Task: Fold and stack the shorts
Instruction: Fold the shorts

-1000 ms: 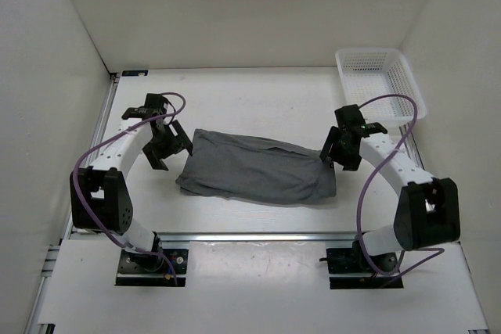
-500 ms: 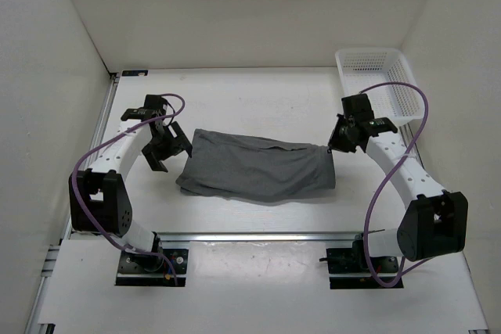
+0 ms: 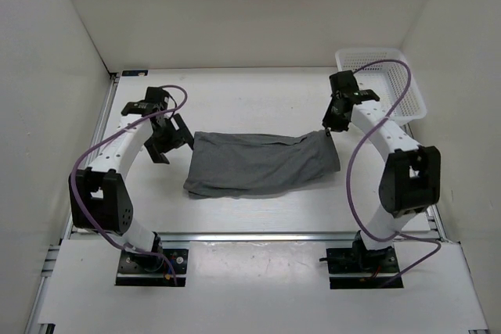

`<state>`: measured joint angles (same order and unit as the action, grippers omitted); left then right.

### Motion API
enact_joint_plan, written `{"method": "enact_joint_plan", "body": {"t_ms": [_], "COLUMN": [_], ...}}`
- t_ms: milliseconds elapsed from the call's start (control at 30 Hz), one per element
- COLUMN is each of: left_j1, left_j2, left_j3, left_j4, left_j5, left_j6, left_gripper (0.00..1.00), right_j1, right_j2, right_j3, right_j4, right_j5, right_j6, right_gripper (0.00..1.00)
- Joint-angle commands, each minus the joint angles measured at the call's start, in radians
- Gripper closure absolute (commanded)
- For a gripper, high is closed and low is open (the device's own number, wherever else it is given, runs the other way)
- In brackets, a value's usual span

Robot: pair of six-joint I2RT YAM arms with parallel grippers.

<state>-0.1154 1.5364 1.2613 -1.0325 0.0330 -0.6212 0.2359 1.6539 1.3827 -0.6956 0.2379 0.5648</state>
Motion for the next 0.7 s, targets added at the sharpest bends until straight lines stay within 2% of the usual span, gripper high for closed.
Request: {"method": "enact_joint_plan", "body": {"t_ms": [0, 67, 100, 167, 300, 400, 433, 467, 500, 667], "left_j1": [-0.032, -0.056, -0.056, -0.090, -0.150, -0.207, -0.217, -0.227, -0.239, -0.251], "left_j2": [0.004, 0.004, 0.004, 0.004, 0.004, 0.013, 0.039, 0.054, 0.070, 0.221], "left_j3": [0.036, 0.046, 0.046, 0.055, 0.055, 0.055, 0.055, 0.046, 0.046, 0.093], "left_j4": [-0.012, -0.012, -0.012, -0.023, -0.023, -0.009, 0.012, 0.012, 0.029, 0.071], "left_j5": [0.007, 0.007, 0.007, -0.004, -0.004, -0.004, 0.010, 0.022, 0.022, -0.004], "left_j6": [0.017, 0.017, 0.017, 0.017, 0.008, -0.021, -0.022, -0.034, -0.034, -0.032], "left_gripper": [0.03, 0.03, 0.03, 0.03, 0.03, 0.03, 0.03, 0.03, 0.03, 0.03], "right_j1": [-0.003, 0.022, 0.031, 0.048, 0.089, 0.117, 0.129, 0.129, 0.138, 0.138], "right_j2": [0.056, 0.006, -0.015, -0.081, -0.202, -0.284, -0.307, -0.307, -0.307, -0.221], "right_j3": [0.065, 0.044, 0.044, 0.010, -0.069, -0.164, -0.190, -0.233, -0.253, -0.346], "right_j4": [-0.008, 0.005, 0.005, 0.005, -0.033, -0.042, -0.042, -0.042, -0.042, 0.080], "right_j5": [0.055, 0.066, 0.099, 0.124, 0.150, 0.132, 0.101, 0.084, 0.075, 0.032], "right_j6": [0.012, 0.021, 0.021, 0.021, 0.032, 0.032, 0.044, 0.044, 0.058, 0.070], "right_gripper": [0.68, 0.57, 0.44, 0.37, 0.36, 0.57, 0.72, 0.78, 0.89, 0.98]}}
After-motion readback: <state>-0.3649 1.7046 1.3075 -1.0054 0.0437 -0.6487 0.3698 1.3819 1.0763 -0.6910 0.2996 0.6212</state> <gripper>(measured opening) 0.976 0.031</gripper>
